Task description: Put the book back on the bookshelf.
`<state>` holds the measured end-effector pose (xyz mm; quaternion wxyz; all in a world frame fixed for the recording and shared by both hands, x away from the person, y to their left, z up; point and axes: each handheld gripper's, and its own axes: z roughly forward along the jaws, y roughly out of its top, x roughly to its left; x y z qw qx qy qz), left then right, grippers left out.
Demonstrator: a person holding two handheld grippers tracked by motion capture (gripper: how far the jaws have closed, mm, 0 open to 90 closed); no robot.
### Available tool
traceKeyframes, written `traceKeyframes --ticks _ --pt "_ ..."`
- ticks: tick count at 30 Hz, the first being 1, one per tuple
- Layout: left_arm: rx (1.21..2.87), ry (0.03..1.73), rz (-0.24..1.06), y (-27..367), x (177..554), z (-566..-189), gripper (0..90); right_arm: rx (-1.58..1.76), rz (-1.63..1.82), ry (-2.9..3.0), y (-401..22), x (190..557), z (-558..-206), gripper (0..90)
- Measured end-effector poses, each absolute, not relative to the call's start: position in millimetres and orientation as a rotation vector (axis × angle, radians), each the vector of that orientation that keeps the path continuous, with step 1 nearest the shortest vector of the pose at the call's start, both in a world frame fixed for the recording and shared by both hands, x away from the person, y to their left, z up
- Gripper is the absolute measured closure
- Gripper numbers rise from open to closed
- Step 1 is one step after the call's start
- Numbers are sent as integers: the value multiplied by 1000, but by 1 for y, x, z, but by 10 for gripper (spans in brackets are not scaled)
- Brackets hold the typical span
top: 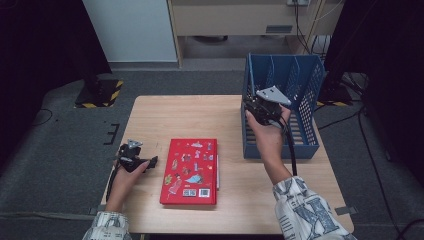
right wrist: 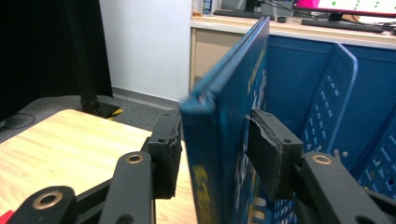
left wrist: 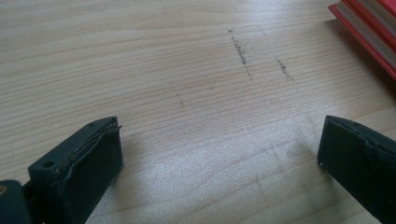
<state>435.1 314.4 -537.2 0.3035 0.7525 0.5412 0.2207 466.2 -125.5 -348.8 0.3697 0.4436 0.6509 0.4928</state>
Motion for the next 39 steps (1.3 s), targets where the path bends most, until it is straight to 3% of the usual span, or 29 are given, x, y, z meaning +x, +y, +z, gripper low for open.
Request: traceKeyframes --ticks 25,32,39 --pt "1994 1434 585 314 435 -537 0 1131 1274 1700 -125 463 -350 519" --pt "1994 1434 585 314 435 -537 0 1127 1306 1739 -126 460 -349 430" --pt "1994 1434 585 314 435 -537 0 1125 1346 1790 -127 453 -352 245"
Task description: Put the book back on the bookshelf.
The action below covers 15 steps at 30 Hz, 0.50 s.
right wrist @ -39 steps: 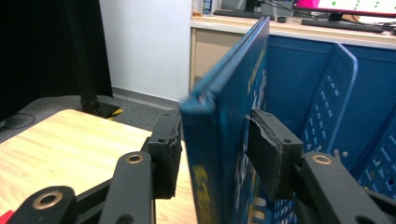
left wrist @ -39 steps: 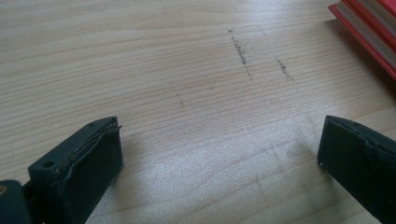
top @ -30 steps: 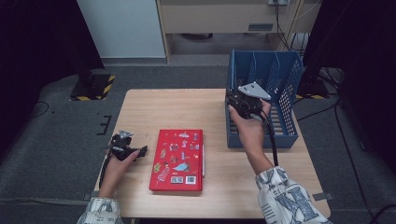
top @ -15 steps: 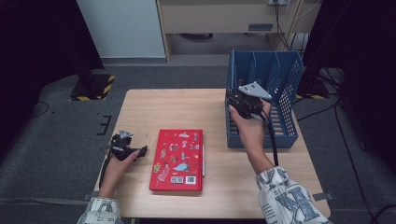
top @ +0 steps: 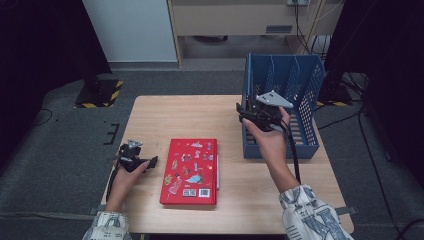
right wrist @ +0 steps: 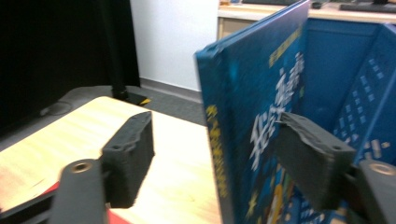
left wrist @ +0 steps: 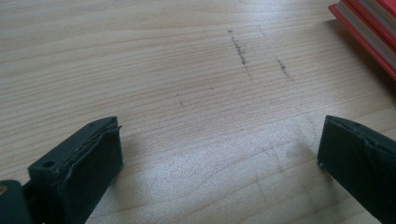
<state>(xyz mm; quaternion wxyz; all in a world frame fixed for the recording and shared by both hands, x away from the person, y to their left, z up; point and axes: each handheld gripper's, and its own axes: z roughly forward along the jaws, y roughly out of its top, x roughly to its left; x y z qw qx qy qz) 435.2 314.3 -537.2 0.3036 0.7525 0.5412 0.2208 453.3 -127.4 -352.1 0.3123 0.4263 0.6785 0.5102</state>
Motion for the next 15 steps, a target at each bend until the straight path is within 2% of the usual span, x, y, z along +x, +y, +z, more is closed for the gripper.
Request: traceKeyframes --ticks 4,15 --pt "1994 1434 585 314 435 -537 0 1120 1362 1838 -131 445 -357 172" --pt "1994 1433 584 314 435 -537 0 1107 1375 1891 -146 419 -382 120"
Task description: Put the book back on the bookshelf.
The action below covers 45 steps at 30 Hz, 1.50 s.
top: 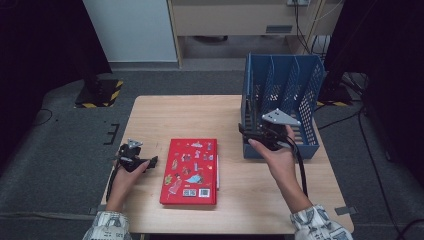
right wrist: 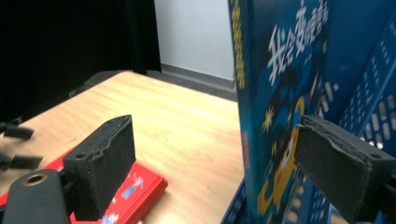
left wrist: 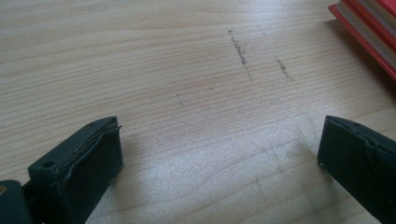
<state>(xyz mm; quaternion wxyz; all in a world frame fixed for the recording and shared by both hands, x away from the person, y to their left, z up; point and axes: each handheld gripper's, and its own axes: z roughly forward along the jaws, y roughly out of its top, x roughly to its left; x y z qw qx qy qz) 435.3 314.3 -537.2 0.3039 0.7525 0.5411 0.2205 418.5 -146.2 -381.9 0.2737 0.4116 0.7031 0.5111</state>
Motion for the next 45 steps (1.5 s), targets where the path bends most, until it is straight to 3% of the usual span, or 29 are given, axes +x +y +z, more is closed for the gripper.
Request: traceKeyframes --ticks 22,34,45 --pt "1942 1429 578 317 421 -519 43 1032 1352 2110 -130 382 -432 87" --pt "1955 1251 491 286 372 -498 40 979 1329 2267 -105 368 -456 83" --pt "2038 1143 430 256 371 -503 38 925 1286 2427 -76 359 -482 77"
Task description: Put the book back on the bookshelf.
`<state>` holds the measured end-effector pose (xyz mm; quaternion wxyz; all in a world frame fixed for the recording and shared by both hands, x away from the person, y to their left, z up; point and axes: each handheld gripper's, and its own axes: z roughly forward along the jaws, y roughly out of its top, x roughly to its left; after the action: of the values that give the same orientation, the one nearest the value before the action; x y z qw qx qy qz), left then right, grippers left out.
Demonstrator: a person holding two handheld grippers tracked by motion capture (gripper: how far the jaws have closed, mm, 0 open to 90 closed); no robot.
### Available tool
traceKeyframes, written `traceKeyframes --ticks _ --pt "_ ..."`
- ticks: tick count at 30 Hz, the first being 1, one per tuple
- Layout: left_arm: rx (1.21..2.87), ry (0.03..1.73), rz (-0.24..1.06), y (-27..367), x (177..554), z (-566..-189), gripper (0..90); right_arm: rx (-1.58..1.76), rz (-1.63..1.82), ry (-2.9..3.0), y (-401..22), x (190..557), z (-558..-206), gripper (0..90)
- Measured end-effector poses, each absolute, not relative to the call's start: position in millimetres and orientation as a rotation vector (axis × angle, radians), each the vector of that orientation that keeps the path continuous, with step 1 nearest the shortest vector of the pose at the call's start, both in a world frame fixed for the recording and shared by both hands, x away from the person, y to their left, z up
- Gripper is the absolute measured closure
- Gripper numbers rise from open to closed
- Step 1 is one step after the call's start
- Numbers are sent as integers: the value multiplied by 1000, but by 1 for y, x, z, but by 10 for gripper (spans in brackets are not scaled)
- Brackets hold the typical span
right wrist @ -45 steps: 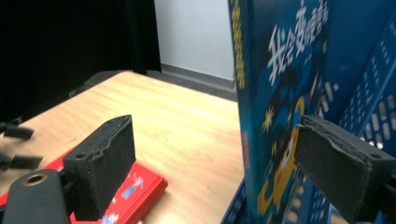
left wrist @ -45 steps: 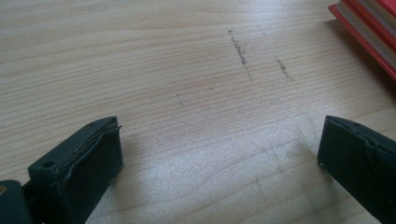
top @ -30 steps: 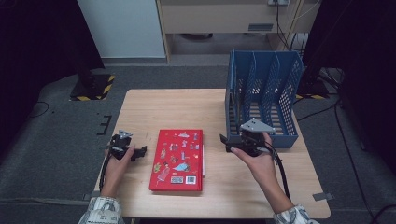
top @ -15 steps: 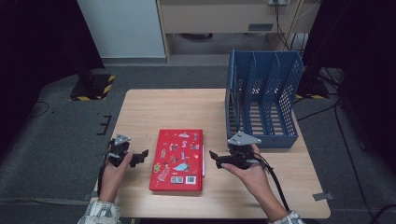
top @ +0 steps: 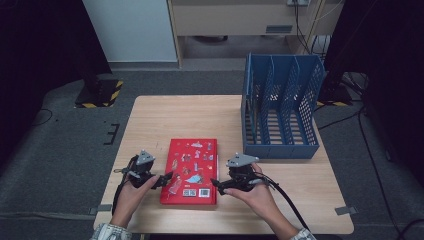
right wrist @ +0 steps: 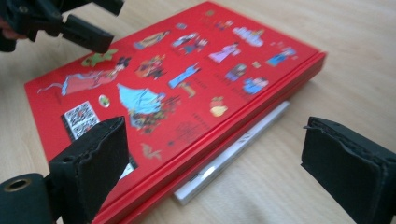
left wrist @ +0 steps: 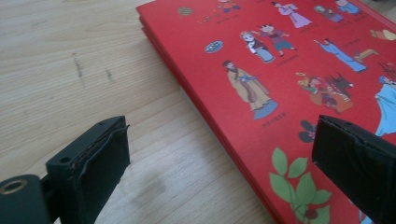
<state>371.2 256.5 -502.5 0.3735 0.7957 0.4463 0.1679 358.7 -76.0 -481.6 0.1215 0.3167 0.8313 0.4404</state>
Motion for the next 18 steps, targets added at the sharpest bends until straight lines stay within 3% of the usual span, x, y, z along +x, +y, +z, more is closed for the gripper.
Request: traceKeyframes --ticks 6,13,18 --pt "2041 1132 388 247 380 -508 66 896 1254 2495 -66 356 -491 73" --pt "2029 1098 341 241 384 -509 175 883 1229 2534 -61 356 -497 75" --pt "2003 1114 286 241 385 -512 188 887 1229 2537 -60 356 -498 78"
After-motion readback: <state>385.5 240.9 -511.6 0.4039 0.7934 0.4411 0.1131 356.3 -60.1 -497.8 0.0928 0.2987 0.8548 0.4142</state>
